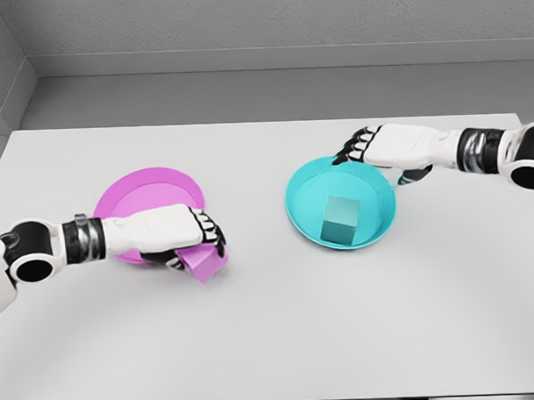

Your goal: Place the blocks in the corresponding plates according to their colors

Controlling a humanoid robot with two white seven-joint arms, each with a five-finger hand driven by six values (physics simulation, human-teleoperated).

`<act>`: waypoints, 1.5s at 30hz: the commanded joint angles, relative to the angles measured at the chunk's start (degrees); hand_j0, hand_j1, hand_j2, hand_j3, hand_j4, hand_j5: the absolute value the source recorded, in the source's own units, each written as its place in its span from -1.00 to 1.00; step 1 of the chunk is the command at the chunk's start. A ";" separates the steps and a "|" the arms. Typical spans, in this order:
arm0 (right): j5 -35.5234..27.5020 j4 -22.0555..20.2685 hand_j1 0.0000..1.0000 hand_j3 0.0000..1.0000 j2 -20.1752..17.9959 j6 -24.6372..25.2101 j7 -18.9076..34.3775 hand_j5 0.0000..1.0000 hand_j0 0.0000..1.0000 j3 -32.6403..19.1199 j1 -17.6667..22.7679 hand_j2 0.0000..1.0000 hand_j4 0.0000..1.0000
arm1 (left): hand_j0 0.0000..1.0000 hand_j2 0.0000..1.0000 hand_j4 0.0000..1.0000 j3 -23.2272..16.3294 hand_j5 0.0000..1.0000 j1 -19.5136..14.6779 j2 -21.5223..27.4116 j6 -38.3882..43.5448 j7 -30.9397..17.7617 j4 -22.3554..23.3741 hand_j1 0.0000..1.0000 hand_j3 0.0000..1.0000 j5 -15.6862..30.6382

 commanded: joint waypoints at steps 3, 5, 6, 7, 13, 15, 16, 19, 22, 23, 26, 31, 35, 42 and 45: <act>-0.90 -0.27 1.00 1.00 -3.13 0.14 -3.47 1.00 1.00 -9.14 1.14 1.00 1.00 | 0.20 0.20 0.20 1.61 0.20 0.00 0.25 0.07 0.03 2.56 0.20 0.20 0.44; -0.90 -0.44 1.00 1.00 -4.18 0.14 -4.97 1.00 1.00 -12.40 2.46 1.00 1.00 | 0.20 0.20 0.20 2.75 0.20 0.00 0.25 0.07 0.03 3.97 0.20 0.20 0.53; -0.99 -0.62 1.00 1.00 -4.45 0.14 -5.05 1.00 1.00 -13.19 3.25 1.00 1.00 | 0.20 0.20 0.20 3.11 0.20 0.00 0.25 0.07 0.03 4.41 0.20 0.20 0.44; -0.99 -0.62 1.00 1.00 -4.45 0.14 -5.05 1.00 1.00 -13.98 3.52 1.00 1.00 | 0.20 0.20 0.20 3.63 0.20 0.00 0.25 0.07 0.03 4.68 0.20 0.20 0.44; -0.90 -3.43 1.00 1.00 -7.26 0.14 -9.62 1.00 1.00 -16.27 8.96 1.00 1.00 | 0.20 0.20 0.20 4.60 0.20 0.00 0.43 0.07 0.03 6.87 0.20 0.20 0.53; -0.99 -3.70 1.00 1.00 -7.61 0.14 -9.98 1.00 1.00 -19.25 12.04 1.00 1.00 | 0.20 0.20 0.20 5.48 0.20 0.00 0.43 0.07 0.03 8.01 0.20 0.20 0.44; -1.17 -5.63 1.00 1.00 -7.70 0.14 -9.89 1.00 1.00 -23.29 15.29 1.00 1.00 | 0.20 0.20 0.20 6.18 0.20 0.00 0.51 0.07 0.03 8.63 0.20 0.20 0.44; -1.17 -7.39 1.00 1.00 -7.87 0.14 -9.89 1.00 1.00 -28.57 20.30 1.00 1.00 | 0.20 0.20 0.20 7.15 0.20 0.00 0.51 0.07 0.12 10.83 0.20 0.20 0.53; -1.17 -7.30 1.00 1.00 -7.87 0.14 -9.80 1.00 1.00 -28.66 20.48 1.00 1.00 | 0.21 0.21 0.21 8.29 0.21 0.00 0.51 0.07 0.12 12.41 0.21 0.21 0.44; -1.17 -7.21 1.00 1.00 -7.87 0.14 -9.80 1.00 1.00 -28.66 20.48 1.00 1.00 | 0.21 0.21 0.21 8.47 0.21 -0.09 0.51 0.07 0.12 12.94 0.21 0.21 0.53; -1.08 -7.21 1.00 1.00 -7.79 0.14 -9.71 1.00 1.00 -28.57 20.83 1.00 1.00 | 0.22 0.22 0.22 9.61 0.22 -0.09 0.51 0.07 0.12 14.17 0.22 0.22 0.44; -0.99 -7.21 1.00 1.00 -7.70 0.14 -9.62 1.00 1.00 -28.48 20.92 1.00 1.00 | 1.00 1.00 1.00 9.61 1.00 0.09 0.43 0.07 0.65 14.08 1.00 1.00 1.67; -0.99 -7.13 1.00 1.00 -7.70 0.14 -9.54 1.00 1.00 -28.40 21.27 1.00 1.00 | 1.00 1.00 1.00 9.61 1.00 -0.09 0.43 0.07 0.65 14.08 1.00 1.00 1.67; -0.99 -7.04 1.00 1.00 -7.61 0.14 -9.45 1.00 1.00 -28.31 21.36 1.00 1.00 | 1.00 1.00 1.00 11.89 1.00 0.35 1.22 0.07 0.65 12.32 1.00 1.00 1.85; -0.99 -7.04 1.00 1.00 -7.61 0.14 -9.45 1.00 1.00 -28.31 21.36 1.00 1.00 | 1.00 1.00 1.00 14.62 1.00 0.44 4.29 0.07 0.56 11.36 1.00 1.00 3.43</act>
